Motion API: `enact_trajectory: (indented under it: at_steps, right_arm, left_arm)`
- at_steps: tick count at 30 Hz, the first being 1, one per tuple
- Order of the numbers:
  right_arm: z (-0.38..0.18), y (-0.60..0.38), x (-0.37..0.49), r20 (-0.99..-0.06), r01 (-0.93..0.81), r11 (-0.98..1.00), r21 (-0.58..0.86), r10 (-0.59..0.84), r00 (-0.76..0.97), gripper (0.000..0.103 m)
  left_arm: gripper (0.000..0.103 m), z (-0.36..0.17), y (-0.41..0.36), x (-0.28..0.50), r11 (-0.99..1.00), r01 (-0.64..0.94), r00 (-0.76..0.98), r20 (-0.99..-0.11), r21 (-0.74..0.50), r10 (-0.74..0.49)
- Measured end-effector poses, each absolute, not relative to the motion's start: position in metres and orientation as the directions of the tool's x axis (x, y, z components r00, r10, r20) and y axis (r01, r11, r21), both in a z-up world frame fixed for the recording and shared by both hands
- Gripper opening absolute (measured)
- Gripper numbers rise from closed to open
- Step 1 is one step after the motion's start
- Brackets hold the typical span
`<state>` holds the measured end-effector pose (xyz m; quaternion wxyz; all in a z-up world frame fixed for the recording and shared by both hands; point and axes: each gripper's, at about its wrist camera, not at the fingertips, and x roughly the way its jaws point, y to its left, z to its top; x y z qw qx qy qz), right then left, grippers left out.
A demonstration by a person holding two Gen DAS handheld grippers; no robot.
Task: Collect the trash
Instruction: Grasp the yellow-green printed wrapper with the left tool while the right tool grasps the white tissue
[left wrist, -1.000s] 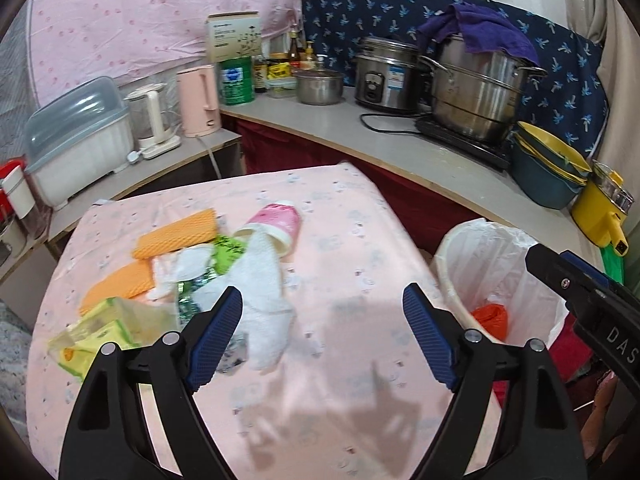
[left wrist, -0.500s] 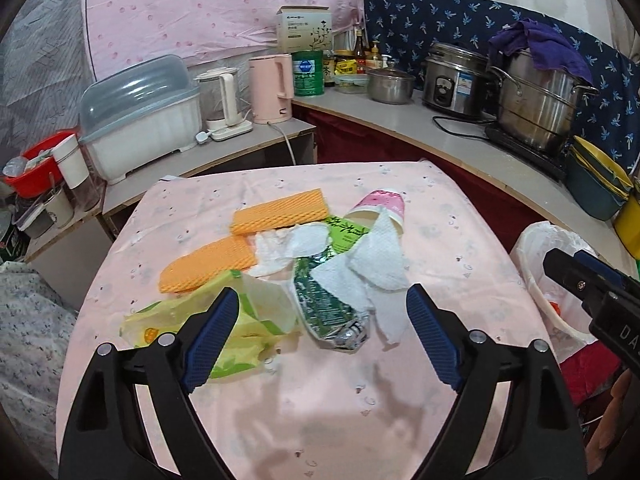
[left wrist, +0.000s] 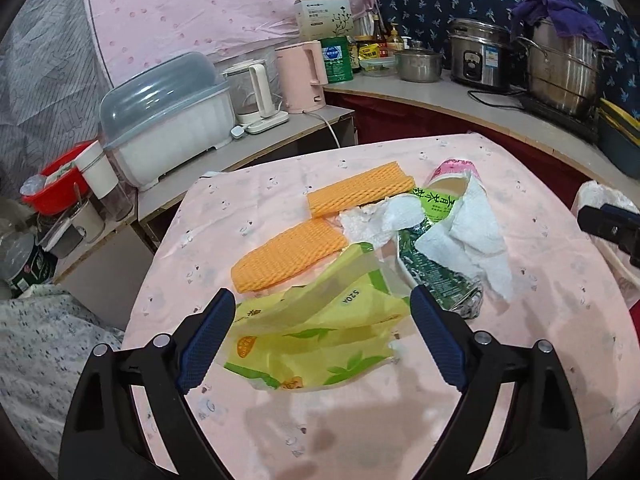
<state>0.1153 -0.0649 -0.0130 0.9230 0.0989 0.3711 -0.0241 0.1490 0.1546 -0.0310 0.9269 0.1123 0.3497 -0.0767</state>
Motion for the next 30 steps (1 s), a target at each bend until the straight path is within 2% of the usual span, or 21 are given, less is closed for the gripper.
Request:
enact_trajectory:
  at_steps: [6,12,14,16,17,22,26,28,30]
  right_arm:
    - [-0.027,-0.052,0.138,-0.715,0.104,0.982,0.159,0.042,0.698,0.053]
    - [-0.046,-0.045,0.164,-0.742,0.096,0.986,0.138,0.039,0.67,0.053]
    - [-0.052,-0.046,0.173,-0.75,0.098,0.986,0.133,0.035,0.661,0.053]
    - [-0.06,-0.047,0.183,-0.762,0.105,0.986,0.126,0.029,0.647,0.053]
    - [-0.064,-0.048,0.187,-0.768,0.107,0.986,0.125,0.028,0.64,0.053]
    - [-0.083,-0.052,0.207,-0.793,0.118,0.985,0.124,0.027,0.608,0.053]
    - [-0.098,-0.052,0.215,-0.81,0.114,0.986,0.124,0.034,0.585,0.053]
    - [-0.104,-0.05,0.217,-0.817,0.106,0.987,0.121,0.039,0.575,0.048]
    - [-0.107,-0.049,0.217,-0.822,0.093,0.988,0.122,0.048,0.568,0.025]
  left_arm:
    - [0.087,-0.045,0.161,0.159,0.922,0.308,0.744,-0.663,0.234,-0.081]
    - [0.087,-0.063,0.161,0.171,0.915,0.341,0.715,-0.691,0.216,-0.103]
    - [0.081,-0.065,0.16,0.173,0.919,0.34,0.712,-0.693,0.198,-0.114]
    - [0.066,-0.067,0.158,0.176,0.924,0.341,0.698,-0.705,0.171,-0.127]
    - [0.063,-0.068,0.158,0.178,0.927,0.342,0.687,-0.714,0.156,-0.134]
    - [0.024,-0.073,0.156,0.185,0.946,0.317,0.641,-0.752,0.074,-0.156]
    - [0.018,-0.072,0.156,0.189,0.964,0.266,0.629,-0.761,0.017,-0.16]
    - [0.016,-0.07,0.154,0.19,0.967,0.255,0.624,-0.763,-0.005,-0.168]
    - [0.015,-0.067,0.15,0.19,0.969,0.247,0.624,-0.763,-0.014,-0.17]
